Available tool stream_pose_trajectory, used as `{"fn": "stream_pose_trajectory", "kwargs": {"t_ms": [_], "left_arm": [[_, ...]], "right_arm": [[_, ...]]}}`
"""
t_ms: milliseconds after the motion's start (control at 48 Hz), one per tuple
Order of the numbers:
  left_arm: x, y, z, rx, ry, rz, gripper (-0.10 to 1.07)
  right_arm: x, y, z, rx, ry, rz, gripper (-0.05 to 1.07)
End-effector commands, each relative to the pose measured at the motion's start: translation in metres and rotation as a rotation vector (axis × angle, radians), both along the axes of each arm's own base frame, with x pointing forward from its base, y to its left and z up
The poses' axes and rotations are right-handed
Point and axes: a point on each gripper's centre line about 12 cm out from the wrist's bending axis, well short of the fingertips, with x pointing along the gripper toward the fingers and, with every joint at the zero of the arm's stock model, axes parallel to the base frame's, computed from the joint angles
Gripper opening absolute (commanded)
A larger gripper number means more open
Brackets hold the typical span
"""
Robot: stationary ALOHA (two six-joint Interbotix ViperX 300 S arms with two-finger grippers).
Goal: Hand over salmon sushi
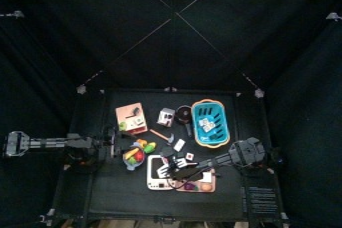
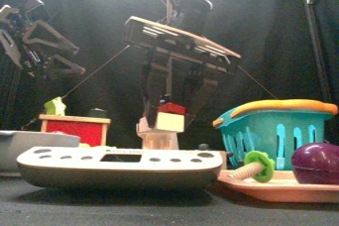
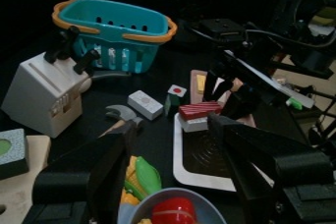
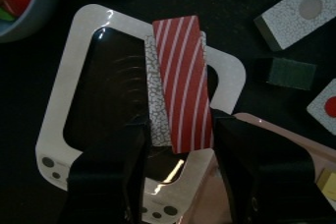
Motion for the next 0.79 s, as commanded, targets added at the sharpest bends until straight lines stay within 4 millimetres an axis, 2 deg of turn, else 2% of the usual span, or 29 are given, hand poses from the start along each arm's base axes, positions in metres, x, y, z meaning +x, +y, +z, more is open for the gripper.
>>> {"fn": "stream_pose_trajectory", "kwargs": {"t_ms": [0, 208, 271, 333, 479, 646, 771], "left_arm": [[0.003, -0.003, 0.007, 0.035, -0.026, -0.032, 0.94], [0.012, -0.028, 0.008, 0.148, -0.048, -0.213, 0.95], [0.021, -0.032, 0.009, 0.17, -0.037, -0.246, 0.95], [0.034, -0.036, 0.007, 0.199, -0.01, -0.281, 0.96], [0.071, -0.043, 0.0, 0.179, 0.051, -0.317, 0.99], [0.1, -0.039, -0.011, 0.12, 0.105, -0.28, 0.99], [0.114, -0.037, -0.015, 0.136, 0.117, -0.274, 0.99]], "right_arm": [[0.002, -0.001, 0.042, -0.01, -0.083, 0.082, 0.6], [-0.004, -0.006, 0.064, -0.104, -0.098, 0.383, 0.6], [-0.006, -0.008, 0.064, -0.122, -0.107, 0.461, 0.6], [-0.01, -0.02, 0.062, -0.136, -0.121, 0.498, 0.6], [-0.019, -0.03, 0.066, -0.161, -0.213, 0.573, 0.6], [-0.027, -0.03, 0.068, -0.184, -0.268, 0.622, 0.6], [-0.03, -0.028, 0.065, -0.197, -0.264, 0.644, 0.6]]}}
